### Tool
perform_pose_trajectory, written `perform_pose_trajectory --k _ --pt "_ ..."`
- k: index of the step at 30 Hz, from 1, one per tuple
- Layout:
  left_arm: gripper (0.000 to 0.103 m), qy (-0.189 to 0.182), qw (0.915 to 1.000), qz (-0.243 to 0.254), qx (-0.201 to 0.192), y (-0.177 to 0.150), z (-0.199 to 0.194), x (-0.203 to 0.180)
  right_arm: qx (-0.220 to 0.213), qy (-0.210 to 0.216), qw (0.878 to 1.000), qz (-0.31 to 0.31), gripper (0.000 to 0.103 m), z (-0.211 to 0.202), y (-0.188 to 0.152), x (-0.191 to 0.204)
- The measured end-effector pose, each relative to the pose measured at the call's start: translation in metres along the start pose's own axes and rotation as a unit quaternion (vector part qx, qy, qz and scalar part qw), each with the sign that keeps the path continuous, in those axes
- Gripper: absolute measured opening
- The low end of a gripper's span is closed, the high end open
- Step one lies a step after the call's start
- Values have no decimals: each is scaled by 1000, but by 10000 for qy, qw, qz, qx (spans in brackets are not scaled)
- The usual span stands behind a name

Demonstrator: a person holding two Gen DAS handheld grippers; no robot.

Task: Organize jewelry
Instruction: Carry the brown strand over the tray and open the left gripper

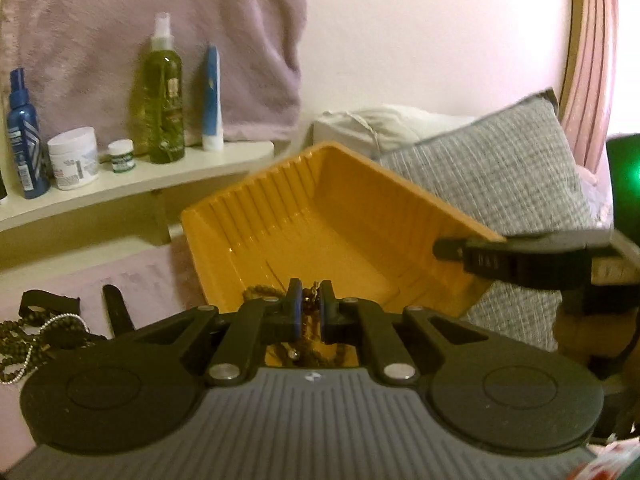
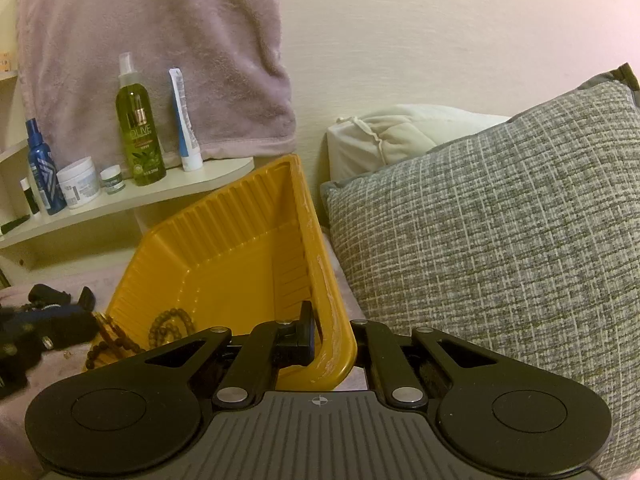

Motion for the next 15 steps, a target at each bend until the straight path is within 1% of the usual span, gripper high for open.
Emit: perform_pose_trajectory --k 2,4,8,11,15 --pt "8 -36 9999 21 115 -3 2 -1 1 0 10000 6 6 0 0 0" --pt "9 -41 9999 29 128 -7 0 2 -1 3 10000 8 6 0 0 0" --pt "12 176 9998 -101 90 -10 -5 16 5 -3 10000 11 6 0 -1 0" --pt "14 490 9985 -227 87 -16 -8 32 6 -6 10000 9 6 0 -1 0" --pt "15 1026 9937 -364 277 -34 -7 60 4 -21 10000 6 6 0 -2 0"
Point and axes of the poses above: each gripper's, at about its wrist camera, not at the fingertips, and z roughly the way its jaws point, x to its left, y to its top, the point moved 2 cm from there along z, roughly the way its jaws point, and after that the axes turned 15 degrees about y, right-handed, at the moved point
